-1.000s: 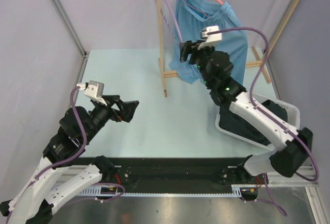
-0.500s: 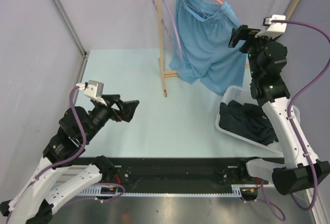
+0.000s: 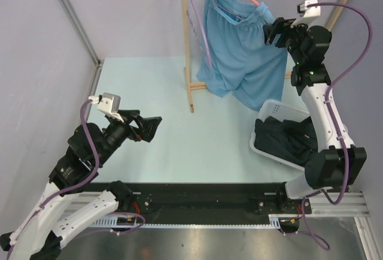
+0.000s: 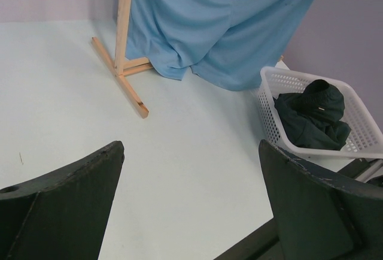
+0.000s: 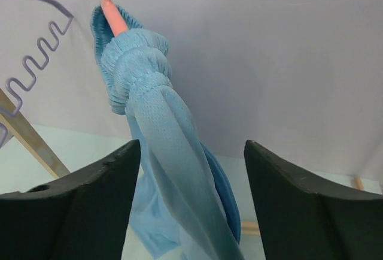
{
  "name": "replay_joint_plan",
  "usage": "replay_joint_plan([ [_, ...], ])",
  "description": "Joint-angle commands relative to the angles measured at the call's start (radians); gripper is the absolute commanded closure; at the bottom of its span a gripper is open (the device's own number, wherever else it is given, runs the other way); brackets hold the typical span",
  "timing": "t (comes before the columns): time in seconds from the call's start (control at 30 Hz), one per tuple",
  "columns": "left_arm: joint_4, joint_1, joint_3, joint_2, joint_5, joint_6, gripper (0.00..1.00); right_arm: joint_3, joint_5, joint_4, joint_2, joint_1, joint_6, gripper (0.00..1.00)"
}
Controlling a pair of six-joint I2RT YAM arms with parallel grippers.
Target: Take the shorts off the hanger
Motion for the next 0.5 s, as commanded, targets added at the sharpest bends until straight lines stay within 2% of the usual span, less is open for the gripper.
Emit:
replay_joint_plan([
  [0.0,0.002,0.000,0.041,0.004,0.016,-0.010,0.01,0.079,-0.133,0.059,0.056,-0.002,0.080,0.37],
  [0.03,0.002,0.002,0.043,0.004,0.016,-0.010,0.01,0.079,-0.162,0.063,0.061,0.004,0.100,0.52],
  [0.1,0.001,0.002,0.045,0.002,0.014,-0.015,0.01,0.069,-0.186,0.089,0.070,0.020,0.147,0.64],
  [0.13,0.002,0.002,0.045,0.002,0.020,-0.016,0.01,0.066,-0.191,0.094,0.073,0.029,0.158,0.76],
  [0.2,0.005,0.002,0.045,0.005,0.028,-0.022,0.01,0.070,-0.194,0.094,0.077,0.070,0.172,0.83],
  [0.23,0.007,0.002,0.046,0.007,0.033,-0.025,0.01,0.070,-0.191,0.094,0.076,0.085,0.194,0.90],
  [0.33,0.010,0.002,0.049,0.010,0.048,-0.035,0.01,0.052,-0.179,0.135,0.061,0.132,0.290,1.00],
  [0.47,0.010,0.002,0.052,0.005,0.059,-0.048,0.01,0.015,-0.137,0.229,0.028,0.173,0.368,1.00],
])
